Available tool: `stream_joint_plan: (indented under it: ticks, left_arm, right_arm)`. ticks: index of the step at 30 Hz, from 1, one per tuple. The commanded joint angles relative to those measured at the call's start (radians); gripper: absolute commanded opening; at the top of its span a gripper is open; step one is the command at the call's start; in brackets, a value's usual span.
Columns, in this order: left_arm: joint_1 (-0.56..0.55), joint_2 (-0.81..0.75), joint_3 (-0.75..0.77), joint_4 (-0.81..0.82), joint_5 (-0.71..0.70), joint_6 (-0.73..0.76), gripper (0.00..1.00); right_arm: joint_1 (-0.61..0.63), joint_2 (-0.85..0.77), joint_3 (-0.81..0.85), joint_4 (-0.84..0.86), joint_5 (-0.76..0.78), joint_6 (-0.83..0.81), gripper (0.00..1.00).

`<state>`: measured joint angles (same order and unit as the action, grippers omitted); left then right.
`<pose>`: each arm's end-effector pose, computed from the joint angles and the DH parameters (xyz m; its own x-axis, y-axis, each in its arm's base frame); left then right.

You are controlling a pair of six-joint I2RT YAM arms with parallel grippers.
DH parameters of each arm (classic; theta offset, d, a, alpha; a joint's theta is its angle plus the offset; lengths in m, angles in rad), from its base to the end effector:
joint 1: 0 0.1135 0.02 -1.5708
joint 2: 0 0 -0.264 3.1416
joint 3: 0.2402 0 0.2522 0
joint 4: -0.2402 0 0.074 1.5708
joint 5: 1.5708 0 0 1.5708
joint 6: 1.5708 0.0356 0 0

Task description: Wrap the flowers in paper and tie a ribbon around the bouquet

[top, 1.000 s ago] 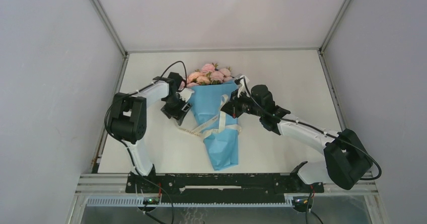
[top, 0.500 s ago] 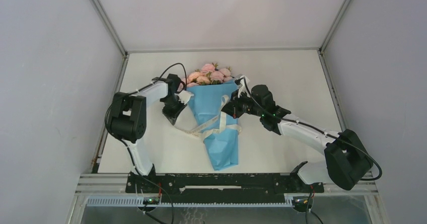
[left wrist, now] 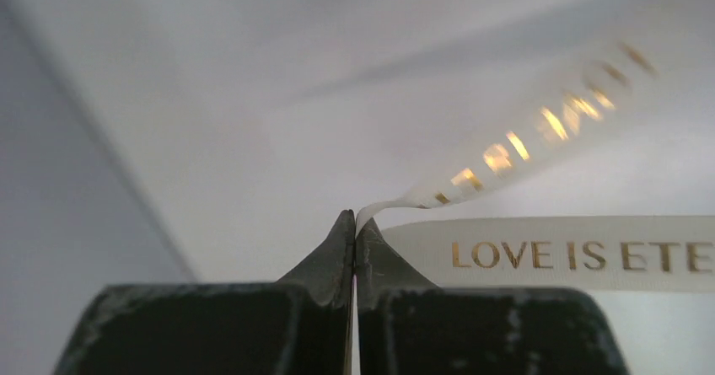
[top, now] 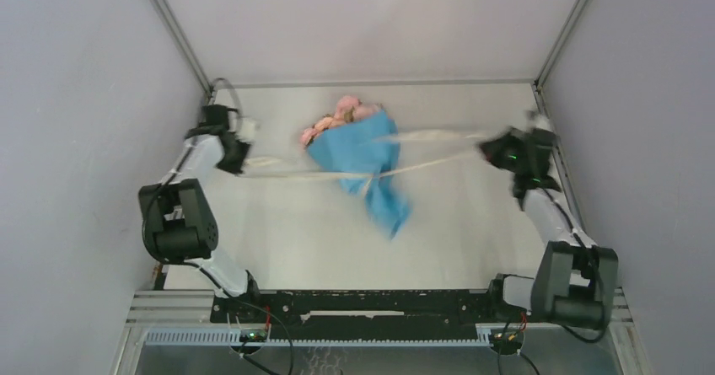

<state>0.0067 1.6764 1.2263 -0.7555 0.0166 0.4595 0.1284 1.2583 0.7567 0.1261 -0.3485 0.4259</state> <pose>0.3336 0.0016 0.2211 -0.8375 0.4378 -0.3270 0.4136 0.8989 0.1445 0.2786 0.0482 0.2601 -0.5111 0.3255 -0.7955 -0.2463 0.8312 0.4984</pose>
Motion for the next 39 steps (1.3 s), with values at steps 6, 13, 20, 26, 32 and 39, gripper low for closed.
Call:
stream_joint_plan:
  ticks: [6, 13, 20, 26, 32, 39]
  left_arm:
    - [0.453, -0.003, -0.159, 0.367, -0.379, 0.219, 0.0]
    - [0.452, -0.01, -0.128, 0.34, -0.332, 0.214, 0.0]
    - [0.446, -0.026, -0.098, 0.276, -0.288, 0.213, 0.0]
    - [0.253, -0.172, 0.083, -0.073, -0.019, 0.101, 0.0]
    - [0.075, -0.269, 0.307, -0.176, 0.138, 0.0, 0.0]
    - [0.304, -0.176, 0.28, -0.129, -0.043, 0.076, 0.0]
  right_arm:
    - [-0.761, -0.125, -0.401, -0.026, -0.084, 0.177, 0.0]
    - [-0.689, -0.097, -0.382, -0.053, -0.095, 0.13, 0.0]
    - [-0.676, -0.145, -0.339, -0.109, -0.101, 0.103, 0.0]
    - [-0.25, -0.311, -0.174, -0.244, 0.032, 0.091, 0.0]
    - [0.001, -0.322, 0.026, -0.335, 0.11, 0.081, 0.0]
    - [-0.454, -0.372, -0.131, -0.312, -0.154, 0.143, 0.0]
